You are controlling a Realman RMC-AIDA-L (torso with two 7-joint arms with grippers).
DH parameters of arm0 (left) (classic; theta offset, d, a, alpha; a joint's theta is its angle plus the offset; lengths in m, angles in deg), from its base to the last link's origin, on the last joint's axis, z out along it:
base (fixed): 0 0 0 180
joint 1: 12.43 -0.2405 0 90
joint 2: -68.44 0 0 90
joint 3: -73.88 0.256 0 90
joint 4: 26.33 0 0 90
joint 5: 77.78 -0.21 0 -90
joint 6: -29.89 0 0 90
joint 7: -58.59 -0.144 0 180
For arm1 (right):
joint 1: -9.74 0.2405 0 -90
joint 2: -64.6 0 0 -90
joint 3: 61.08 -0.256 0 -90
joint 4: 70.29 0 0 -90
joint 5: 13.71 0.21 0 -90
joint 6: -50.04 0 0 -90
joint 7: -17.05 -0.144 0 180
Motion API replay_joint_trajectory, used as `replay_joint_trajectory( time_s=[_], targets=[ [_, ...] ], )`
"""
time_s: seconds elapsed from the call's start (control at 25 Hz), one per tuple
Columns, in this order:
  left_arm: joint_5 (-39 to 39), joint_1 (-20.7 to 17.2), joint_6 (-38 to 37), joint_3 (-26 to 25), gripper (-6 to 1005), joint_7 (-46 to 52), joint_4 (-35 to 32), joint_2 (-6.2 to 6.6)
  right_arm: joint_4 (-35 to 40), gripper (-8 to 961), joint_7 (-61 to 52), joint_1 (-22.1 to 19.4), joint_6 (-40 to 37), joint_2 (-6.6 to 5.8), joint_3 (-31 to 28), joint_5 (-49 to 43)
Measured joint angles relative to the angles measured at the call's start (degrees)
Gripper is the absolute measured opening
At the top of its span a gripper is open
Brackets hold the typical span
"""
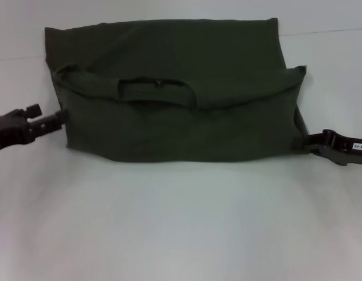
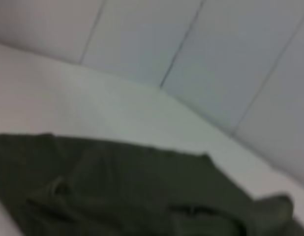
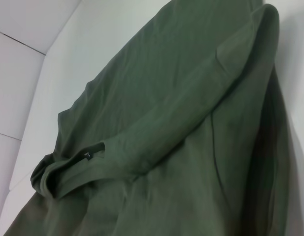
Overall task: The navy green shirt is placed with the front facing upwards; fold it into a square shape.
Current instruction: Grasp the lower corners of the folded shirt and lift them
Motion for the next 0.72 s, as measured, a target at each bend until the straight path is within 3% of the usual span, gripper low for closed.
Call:
replay_joint_trajectory(
  time_s=[0.24,0.72],
  targets=[
    [-4.26,0.53,3.79,4.16,949,-0.66,-0.86,0.0,0.15,45,0.02,-0.23,-0.67,0.0,-0.71,0.09],
    [-3.71,1.58,7.74,10.59,949,-3.54,-0.43,-1.18,0.36,45,0.03,-0.47,-0.76,0.0,-2.44,0.09]
  ],
)
